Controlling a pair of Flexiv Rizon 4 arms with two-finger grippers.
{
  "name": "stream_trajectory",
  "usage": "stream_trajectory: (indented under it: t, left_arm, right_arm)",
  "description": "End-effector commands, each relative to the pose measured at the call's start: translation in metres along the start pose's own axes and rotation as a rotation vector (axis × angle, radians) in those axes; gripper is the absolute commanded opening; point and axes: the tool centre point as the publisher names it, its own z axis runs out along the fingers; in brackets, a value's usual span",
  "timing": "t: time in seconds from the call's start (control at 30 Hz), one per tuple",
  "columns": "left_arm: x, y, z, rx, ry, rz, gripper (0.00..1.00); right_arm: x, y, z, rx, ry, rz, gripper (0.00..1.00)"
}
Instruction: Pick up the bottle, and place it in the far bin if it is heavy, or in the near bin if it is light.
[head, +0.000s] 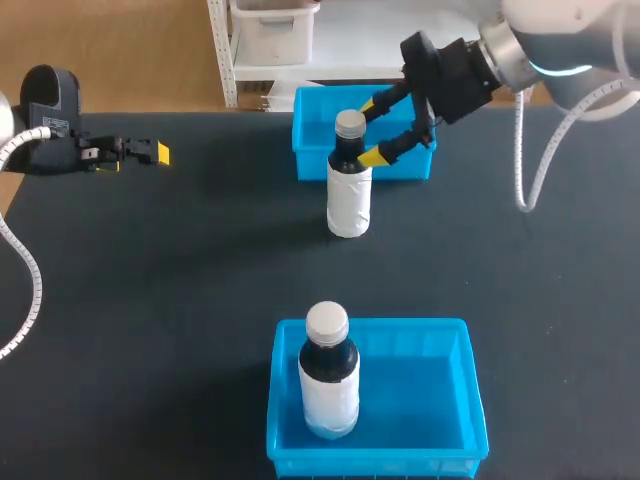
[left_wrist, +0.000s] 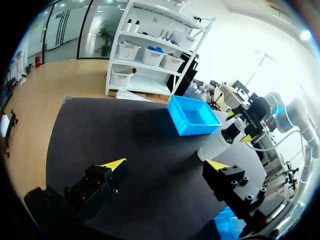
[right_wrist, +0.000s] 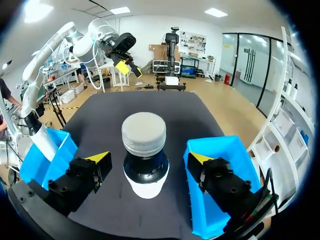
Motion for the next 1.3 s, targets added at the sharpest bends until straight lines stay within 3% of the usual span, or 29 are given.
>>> stream_trajectory:
  t: [0.03, 0.6, 0.77, 1.1, 1.17, 1.3]
  left_arm:
    - [0.000, 0.000, 0.000, 0.000, 0.000, 0.000, 1.00]
    - [0.000, 0.000, 0.000, 0.000, 0.000, 0.000, 1.00]
    - [0.000, 0.000, 0.000, 0.000, 0.000, 0.000, 1.00]
    - [0.000, 0.000, 0.000, 0.000, 0.000, 0.000, 1.00]
    - [0.000, 0.000, 0.000, 0.000, 0.000, 0.000, 1.00]
    - [0.000, 0.000, 0.000, 0.000, 0.000, 0.000, 1.00]
  right_arm:
    - [-0.005, 0.000, 0.007, 0.002, -0.007, -0.002, 1.00]
    - [-0.010, 0.000, 0.019, 0.000, -0.019, -0.001, 1.00]
    - [-0.011, 0.000, 0.021, -0.006, -0.019, -0.004, 0.96]
    - [-0.013, 0.000, 0.023, -0.011, -0.024, -0.012, 0.64]
    - [-0.013, 0.000, 0.023, -0.011, -0.024, -0.012, 0.52]
    - [-0.013, 0.001, 0.024, -0.012, -0.025, -0.014, 0.44]
